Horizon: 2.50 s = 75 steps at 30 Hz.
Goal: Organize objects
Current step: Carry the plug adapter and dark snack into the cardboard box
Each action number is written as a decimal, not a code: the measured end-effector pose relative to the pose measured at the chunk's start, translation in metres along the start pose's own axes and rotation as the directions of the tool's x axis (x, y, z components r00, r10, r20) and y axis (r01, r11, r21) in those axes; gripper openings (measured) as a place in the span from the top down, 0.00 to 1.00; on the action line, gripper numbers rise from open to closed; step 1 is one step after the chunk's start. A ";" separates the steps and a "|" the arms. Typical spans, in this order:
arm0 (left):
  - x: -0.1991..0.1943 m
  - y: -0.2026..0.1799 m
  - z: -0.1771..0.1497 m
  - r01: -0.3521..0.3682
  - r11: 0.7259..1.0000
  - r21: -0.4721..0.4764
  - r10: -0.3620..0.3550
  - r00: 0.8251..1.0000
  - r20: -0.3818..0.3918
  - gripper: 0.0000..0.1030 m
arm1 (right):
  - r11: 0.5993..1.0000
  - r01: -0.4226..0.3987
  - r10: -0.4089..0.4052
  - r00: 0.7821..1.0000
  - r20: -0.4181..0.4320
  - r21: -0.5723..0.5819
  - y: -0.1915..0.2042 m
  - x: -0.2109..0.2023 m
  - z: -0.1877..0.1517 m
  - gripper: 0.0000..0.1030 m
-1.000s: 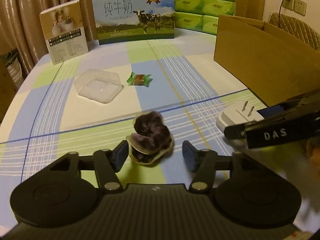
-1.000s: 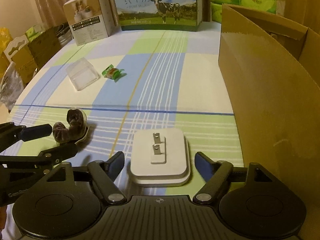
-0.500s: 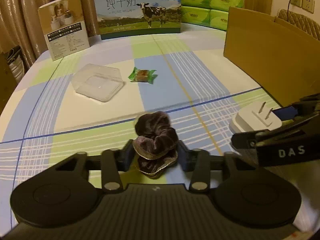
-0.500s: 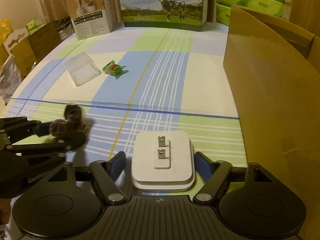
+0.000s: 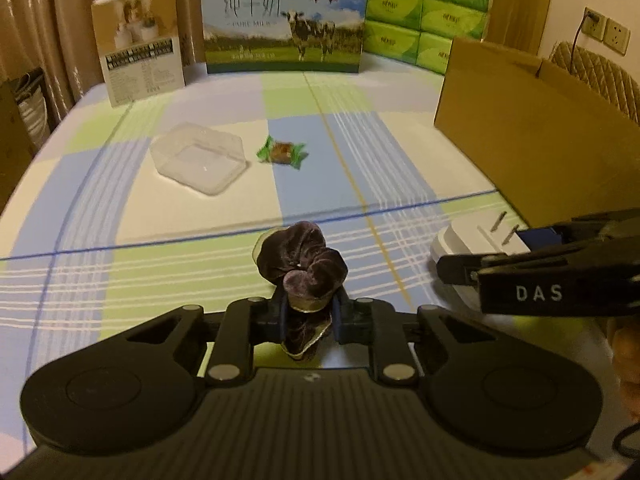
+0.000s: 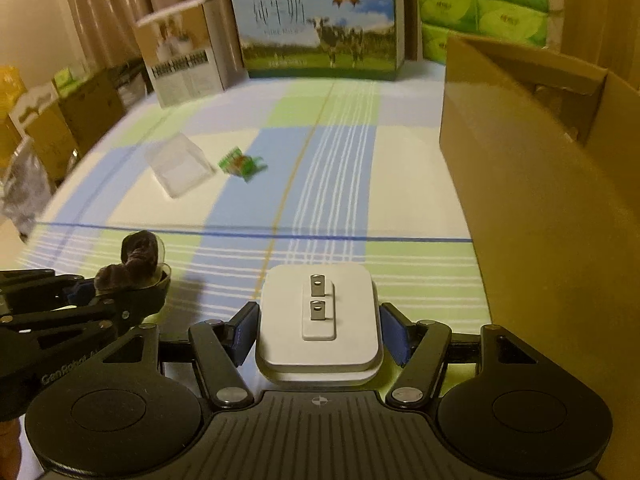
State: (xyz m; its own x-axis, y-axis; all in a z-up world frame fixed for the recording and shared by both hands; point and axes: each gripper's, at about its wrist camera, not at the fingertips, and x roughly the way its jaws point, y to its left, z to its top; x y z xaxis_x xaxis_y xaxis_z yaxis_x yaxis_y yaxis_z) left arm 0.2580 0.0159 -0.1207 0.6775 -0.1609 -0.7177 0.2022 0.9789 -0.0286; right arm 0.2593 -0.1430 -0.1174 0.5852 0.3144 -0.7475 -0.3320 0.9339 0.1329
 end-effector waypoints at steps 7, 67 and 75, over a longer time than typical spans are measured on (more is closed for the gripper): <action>-0.063 -0.017 -0.001 0.005 1.000 -0.020 -0.004 0.999 0.051 0.84 | 0.999 -0.022 0.019 0.997 0.071 0.045 -0.006 -0.069 -0.012 0.40; -0.217 -0.158 -0.018 0.114 0.992 0.049 -0.118 0.988 0.101 0.84 | 0.990 0.063 -0.091 0.968 0.234 0.125 -0.086 -0.271 -0.059 0.40; -0.198 -0.189 0.012 0.165 0.983 0.086 -0.174 0.979 0.108 0.84 | 0.980 0.127 -0.164 0.951 0.264 0.150 -0.130 -0.285 -0.041 0.40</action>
State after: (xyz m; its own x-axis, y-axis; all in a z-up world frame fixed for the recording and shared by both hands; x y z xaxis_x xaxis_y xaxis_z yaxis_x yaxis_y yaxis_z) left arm 0.0940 -0.1383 0.0352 0.7041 -0.3413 -0.6227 0.3713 0.9244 -0.0868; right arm 0.1050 -0.3607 0.0517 0.8058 0.1908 -0.5607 -0.1400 0.9812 0.1326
